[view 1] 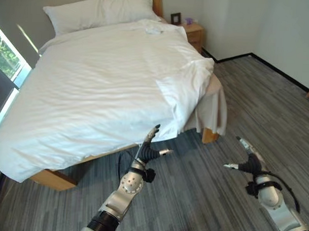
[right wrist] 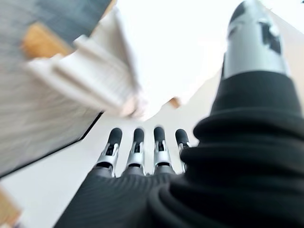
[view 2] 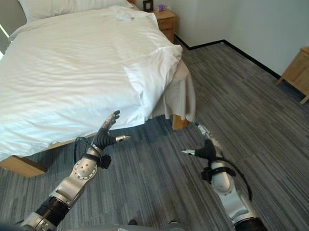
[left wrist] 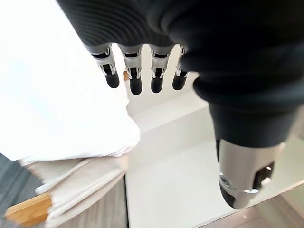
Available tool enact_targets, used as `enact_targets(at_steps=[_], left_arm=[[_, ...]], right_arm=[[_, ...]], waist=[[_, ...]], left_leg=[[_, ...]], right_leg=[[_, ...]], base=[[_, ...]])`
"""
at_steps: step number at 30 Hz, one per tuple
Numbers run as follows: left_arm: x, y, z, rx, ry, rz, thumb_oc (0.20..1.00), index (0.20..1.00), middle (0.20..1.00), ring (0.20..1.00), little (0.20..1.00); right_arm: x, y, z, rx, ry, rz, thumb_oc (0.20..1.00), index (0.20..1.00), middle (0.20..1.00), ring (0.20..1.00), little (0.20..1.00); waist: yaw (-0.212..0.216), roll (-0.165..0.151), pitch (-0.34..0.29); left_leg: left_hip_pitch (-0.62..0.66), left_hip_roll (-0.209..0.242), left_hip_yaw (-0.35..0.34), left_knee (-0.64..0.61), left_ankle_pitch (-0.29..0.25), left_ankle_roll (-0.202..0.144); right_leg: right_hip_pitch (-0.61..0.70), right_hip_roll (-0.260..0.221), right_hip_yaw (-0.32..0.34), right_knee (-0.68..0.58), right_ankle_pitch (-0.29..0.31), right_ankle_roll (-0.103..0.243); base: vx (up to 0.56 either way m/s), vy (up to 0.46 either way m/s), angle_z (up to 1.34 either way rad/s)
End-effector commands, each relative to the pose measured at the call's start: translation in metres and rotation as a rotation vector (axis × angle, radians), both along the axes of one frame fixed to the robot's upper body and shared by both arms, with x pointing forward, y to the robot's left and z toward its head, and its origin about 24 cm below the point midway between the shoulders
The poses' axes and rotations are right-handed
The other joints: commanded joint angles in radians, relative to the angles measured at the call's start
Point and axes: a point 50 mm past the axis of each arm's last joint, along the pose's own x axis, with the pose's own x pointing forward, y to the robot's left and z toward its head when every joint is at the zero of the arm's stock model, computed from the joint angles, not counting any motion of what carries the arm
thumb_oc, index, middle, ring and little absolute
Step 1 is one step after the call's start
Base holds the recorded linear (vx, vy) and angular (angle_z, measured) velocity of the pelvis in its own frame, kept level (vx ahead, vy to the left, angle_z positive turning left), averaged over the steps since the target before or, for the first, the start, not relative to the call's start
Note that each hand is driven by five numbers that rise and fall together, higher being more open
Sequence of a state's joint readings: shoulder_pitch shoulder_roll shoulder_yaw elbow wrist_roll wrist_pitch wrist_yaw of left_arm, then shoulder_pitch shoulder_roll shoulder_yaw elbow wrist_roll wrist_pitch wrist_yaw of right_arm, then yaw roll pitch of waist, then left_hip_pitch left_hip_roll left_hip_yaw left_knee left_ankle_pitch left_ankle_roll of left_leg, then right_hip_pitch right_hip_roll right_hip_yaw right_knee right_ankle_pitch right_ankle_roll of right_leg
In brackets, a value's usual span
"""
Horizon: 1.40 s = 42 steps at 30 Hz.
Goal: Making the bed.
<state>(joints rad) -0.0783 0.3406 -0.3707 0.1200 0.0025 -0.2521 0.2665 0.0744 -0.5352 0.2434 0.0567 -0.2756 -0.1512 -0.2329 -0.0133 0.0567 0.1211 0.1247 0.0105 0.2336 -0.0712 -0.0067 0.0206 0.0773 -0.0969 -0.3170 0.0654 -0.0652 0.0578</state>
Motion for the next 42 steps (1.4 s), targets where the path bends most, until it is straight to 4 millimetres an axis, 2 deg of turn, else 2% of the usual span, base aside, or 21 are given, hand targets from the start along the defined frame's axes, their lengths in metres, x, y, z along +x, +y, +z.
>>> enact_targets(at_steps=[1,9,13,16,19,22,24,25,26,27,28,29,30,32,33,34,36,37,38,40,42], left_arm=[[0.003,0.007,0.024,-0.04,-0.123,-0.017,1.0,1.0,1.0,1.0,1.0],[0.003,-0.007,0.013,-0.098,-0.055,-0.052,1.0,1.0,1.0,1.0,1.0],[0.008,-0.014,0.016,-0.091,-0.067,-0.066,1.0,1.0,1.0,1.0,1.0],[0.013,-0.013,0.023,-0.12,-0.093,-0.037,1.0,1.0,1.0,1.0,1.0],[0.02,-0.016,0.029,-0.131,-0.112,-0.039,1.0,1.0,1.0,1.0,1.0],[0.017,-0.01,0.028,-0.15,-0.111,-0.022,1.0,1.0,1.0,1.0,1.0],[0.013,-0.008,0.025,-0.192,-0.102,-0.001,1.0,1.0,1.0,1.0,1.0],[0.01,-0.011,0.025,-0.216,-0.103,-0.018,1.0,1.0,1.0,1.0,1.0],[0.01,-0.011,0.025,-0.216,-0.103,-0.018,1.0,1.0,1.0,1.0,1.0],[0.01,-0.013,0.026,-0.224,-0.104,-0.021,1.0,1.0,1.0,1.0,1.0],[0.011,-0.013,0.026,-0.224,-0.105,-0.021,1.0,1.0,1.0,1.0,1.0],[0.011,-0.016,0.026,-0.227,-0.105,-0.024,1.0,1.0,1.0,1.0,1.0],[0.011,-0.018,0.026,-0.228,-0.106,-0.02,1.0,1.0,1.0,1.0,1.0],[0.012,-0.024,0.027,-0.236,-0.112,-0.027,1.0,1.0,1.0,1.0,1.0],[0.012,-0.024,0.027,-0.236,-0.113,-0.026,1.0,1.0,1.0,1.0,1.0],[0.01,-0.027,0.025,-0.243,-0.11,-0.025,1.0,1.0,1.0,1.0,1.0],[0.008,-0.031,0.024,-0.258,-0.108,-0.03,1.0,1.0,1.0,1.0,1.0],[0.008,-0.034,0.024,-0.265,-0.101,-0.036,1.0,1.0,1.0,1.0,1.0],[0.007,-0.038,0.019,-0.268,-0.079,-0.048,1.0,1.0,1.0,1.0,1.0],[0.007,-0.044,0.016,-0.263,-0.062,-0.049,1.0,1.0,1.0,1.0,1.0],[0.008,-0.048,0.017,-0.27,-0.06,-0.052,1.0,1.0,1.0,1.0,1.0]], right_arm=[[0.011,0.015,0.024,0.062,-0.133,0.053,1.0,1.0,1.0,1.0,1.0],[0.016,0.025,0.017,0.045,-0.11,0.069,1.0,1.0,1.0,1.0,1.0],[0.022,0.028,0.021,0.028,-0.134,0.064,1.0,1.0,1.0,1.0,1.0],[0.032,0.034,0.031,0.017,-0.183,0.077,1.0,1.0,1.0,1.0,1.0],[0.042,0.04,0.039,0.019,-0.218,0.085,1.0,1.0,1.0,1.0,1.0],[0.029,0.031,0.041,0.035,-0.214,0.09,1.0,1.0,1.0,1.0,1.0],[0.019,0.023,0.039,0.046,-0.204,0.094,1.0,1.0,1.0,1.0,1.0],[0.015,0.023,0.04,0.042,-0.2,0.12,1.0,1.0,1.0,1.0,1.0],[0.015,0.022,0.04,0.042,-0.2,0.12,1.0,1.0,1.0,1.0,1.0],[0.017,0.025,0.042,0.024,-0.207,0.136,1.0,1.0,1.0,1.0,1.0],[0.017,0.025,0.042,0.024,-0.209,0.137,1.0,1.0,1.0,1.0,1.0],[0.019,0.028,0.043,0.015,-0.208,0.153,1.0,1.0,1.0,1.0,1.0],[0.02,0.03,0.044,0.009,-0.213,0.17,1.0,1.0,1.0,1.0,1.0],[0.021,0.033,0.042,0.004,-0.197,0.184,1.0,1.0,1.0,1.0,1.0],[0.021,0.033,0.042,0.004,-0.198,0.185,1.0,1.0,1.0,1.0,1.0],[0.022,0.037,0.039,0.0,-0.185,0.195,1.0,1.0,1.0,1.0,1.0],[0.023,0.042,0.036,0.01,-0.178,0.206,1.0,1.0,1.0,1.0,1.0],[0.024,0.045,0.034,0.017,-0.17,0.205,1.0,1.0,1.0,1.0,1.0],[0.025,0.047,0.027,0.015,-0.144,0.206,1.0,1.0,1.0,1.0,1.0],[0.028,0.049,0.024,0.013,-0.14,0.193,1.0,1.0,1.0,1.0,1.0],[0.032,0.052,0.024,0.017,-0.14,0.192,1.0,1.0,1.0,1.0,1.0]], waist=[[0.021,-0.064,-0.013],[0.012,-0.056,-0.006],[-0.011,-0.043,0.027],[-0.021,-0.028,0.06],[-0.02,-0.023,0.061],[-0.036,-0.015,0.062],[-0.053,-0.003,0.073],[-0.062,0.001,0.09],[-0.061,0.004,0.092],[-0.058,0.0,0.109],[-0.057,0.0,0.109],[-0.054,-0.005,0.121],[-0.051,-0.008,0.132],[-0.036,-0.023,0.144],[-0.034,-0.025,0.142],[-0.009,-0.031,0.145],[0.017,-0.033,0.141],[0.02,-0.023,0.138],[0.025,-0.008,0.124],[0.017,0.003,0.119],[-0.001,0.008,0.111]], left_leg=[[0.043,0.091,0.013,-0.016,-0.019,-0.124],[0.044,0.08,0.016,-0.016,-0.026,-0.113],[0.038,0.087,0.022,-0.016,-0.026,-0.107],[0.038,0.112,0.076,-0.016,-0.023,-0.117],[0.048,0.136,0.143,-0.016,-0.014,-0.128],[0.074,0.155,0.171,-0.005,-0.001,-0.145],[0.079,0.169,0.19,0.098,-0.025,-0.157],[0.045,0.211,0.192,0.271,0.027,-0.186],[0.041,0.219,0.191,0.284,0.022,-0.189],[0.005,0.254,0.178,0.399,0.098,-0.21],[-0.001,0.257,0.177,0.403,0.102,-0.211],[-0.028,0.276,0.152,0.479,0.13,-0.214],[-0.048,0.284,0.128,0.539,0.153,-0.217],[-0.127,0.253,0.098,0.581,0.12,-0.195],[-0.13,0.251,0.102,0.579,0.122,-0.192],[-0.194,0.191,0.077,0.543,0.075,-0.169],[-0.235,0.142,0.091,0.444,0.038,-0.144],[-0.263,0.128,0.132,0.36,0.037,-0.138],[-0.257,0.107,0.202,0.213,0.072,-0.134],[-0.237,0.105,0.322,0.106,0.117,-0.134],[-0.23,0.115,0.429,0.077,0.107,-0.13]], right_leg=[[0.077,-0.109,0.028,-0.152,0.11,0.146],[0.068,-0.115,0.037,-0.146,0.111,0.147],[0.009,-0.109,0.052,-0.059,0.085,0.135],[-0.068,-0.116,-0.015,0.009,0.088,0.139],[-0.094,-0.111,-0.11,-0.015,0.086,0.125],[-0.053,-0.068,-0.07,-0.069,0.069,0.095],[-0.019,-0.048,-0.056,-0.098,0.051,0.082],[0.023,-0.015,-0.025,-0.128,0.033,0.053],[0.026,-0.009,-0.025,-0.131,0.034,0.05],[0.046,0.004,-0.009,-0.142,0.019,0.033],[0.042,0.006,-0.008,-0.143,0.023,0.03],[0.054,0.015,0.01,-0.149,0.012,0.014],[0.071,0.02,0.029,-0.153,-0.002,0.003],[0.084,0.013,0.077,-0.153,-0.022,-0.003],[0.078,0.01,0.079,-0.153,-0.019,-0.003],[0.094,0.006,0.127,-0.153,-0.032,0.003],[0.116,0.004,0.156,-0.153,-0.053,0.014],[0.132,0.023,0.16,-0.153,-0.068,0.017],[0.155,0.041,0.164,-0.153,-0.095,0.028],[0.197,0.054,0.145,-0.153,-0.123,0.033],[0.237,0.07,0.124,-0.153,-0.156,0.036]], base=[[0.0,0.0,0.0],[0.02,0.026,-0.01],[-0.03,-0.004,-0.04],[-0.1,-0.053,-0.4],[0.0,-0.148,-0.76],[0.1,-0.173,-0.42],[0.17,-0.198,-0.63],[0.16,-0.212,-0.7],[0.15,-0.251,-0.67],[0.03,-0.104,-0.67],[0.07,-0.16,-0.92],[0.08,-0.144,-0.95],[0.12,-0.18,-0.98],[0.15,-0.119,-0.66],[0.26,-0.049,-0.59],[0.25,-0.017,-0.79],[0.34,-0.044,-1.11],[0.46,-0.017,-0.75],[0.47,-0.001,-0.26],[0.44,0.029,0.05],[0.42,0.019,0.09]])
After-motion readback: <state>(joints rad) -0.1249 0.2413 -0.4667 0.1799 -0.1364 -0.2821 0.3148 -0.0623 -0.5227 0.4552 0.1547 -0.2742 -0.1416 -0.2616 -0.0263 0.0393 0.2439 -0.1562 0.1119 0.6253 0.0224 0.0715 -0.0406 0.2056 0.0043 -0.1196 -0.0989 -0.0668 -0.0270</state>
